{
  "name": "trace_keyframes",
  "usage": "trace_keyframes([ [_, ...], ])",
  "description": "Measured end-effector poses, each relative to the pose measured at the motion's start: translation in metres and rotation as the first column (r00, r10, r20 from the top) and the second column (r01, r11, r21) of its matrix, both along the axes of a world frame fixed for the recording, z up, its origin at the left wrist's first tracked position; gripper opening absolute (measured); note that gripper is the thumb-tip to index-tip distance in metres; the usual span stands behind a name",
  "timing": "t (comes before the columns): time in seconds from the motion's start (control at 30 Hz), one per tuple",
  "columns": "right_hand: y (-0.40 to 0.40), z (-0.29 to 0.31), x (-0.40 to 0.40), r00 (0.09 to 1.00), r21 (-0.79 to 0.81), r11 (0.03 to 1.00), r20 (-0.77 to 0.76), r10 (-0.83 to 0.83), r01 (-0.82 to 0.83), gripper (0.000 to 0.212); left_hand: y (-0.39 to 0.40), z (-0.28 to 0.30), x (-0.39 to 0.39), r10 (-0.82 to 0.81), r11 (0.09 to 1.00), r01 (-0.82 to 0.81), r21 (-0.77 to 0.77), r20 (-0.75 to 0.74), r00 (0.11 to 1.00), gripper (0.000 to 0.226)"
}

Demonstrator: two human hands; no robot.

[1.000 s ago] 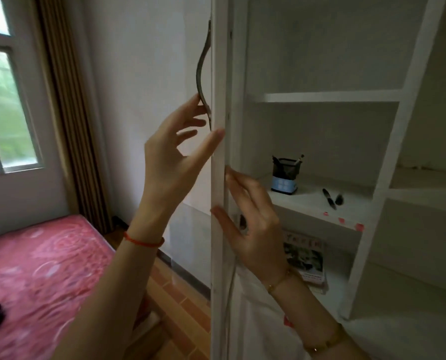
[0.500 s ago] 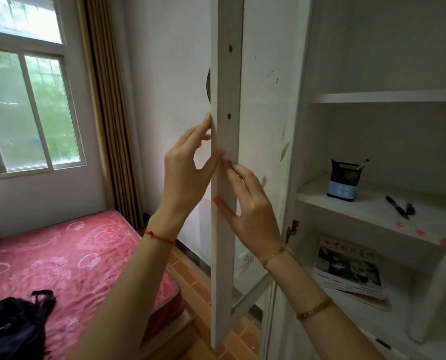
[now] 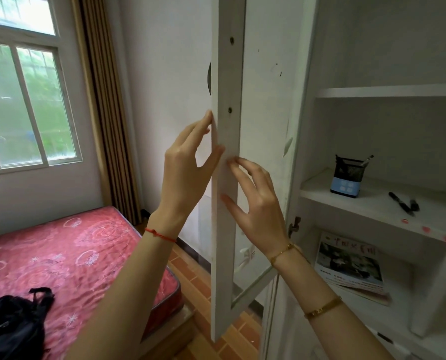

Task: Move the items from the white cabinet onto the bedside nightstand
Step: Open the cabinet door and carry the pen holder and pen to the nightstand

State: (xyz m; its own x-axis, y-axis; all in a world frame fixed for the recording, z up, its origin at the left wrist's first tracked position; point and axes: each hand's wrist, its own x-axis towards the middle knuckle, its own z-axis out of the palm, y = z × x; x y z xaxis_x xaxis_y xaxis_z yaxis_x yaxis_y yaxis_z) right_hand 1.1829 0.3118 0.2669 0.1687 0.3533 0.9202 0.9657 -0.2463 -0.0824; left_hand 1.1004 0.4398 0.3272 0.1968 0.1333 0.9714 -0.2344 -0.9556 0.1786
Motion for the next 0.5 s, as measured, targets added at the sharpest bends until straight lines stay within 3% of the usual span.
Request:
trace_keyframes([
  [0.27,-0.067,-0.025,0.011,0.995,-0.022,0.999,-0.091,-0.038,0.037,0.046,-0.035,-0.041,-0.013,0.174,0.983,-0.17,0.077,-0.051,0.983,0.047],
  [0.5,-0.154,-0.054,0.038,0.973,-0.125,0.986,-0.188,-0.136,0.114,0.046,-0.092,-0.089,0.008,0.069,0.997,-0.06,0.042,-0.261,0.963,0.047],
])
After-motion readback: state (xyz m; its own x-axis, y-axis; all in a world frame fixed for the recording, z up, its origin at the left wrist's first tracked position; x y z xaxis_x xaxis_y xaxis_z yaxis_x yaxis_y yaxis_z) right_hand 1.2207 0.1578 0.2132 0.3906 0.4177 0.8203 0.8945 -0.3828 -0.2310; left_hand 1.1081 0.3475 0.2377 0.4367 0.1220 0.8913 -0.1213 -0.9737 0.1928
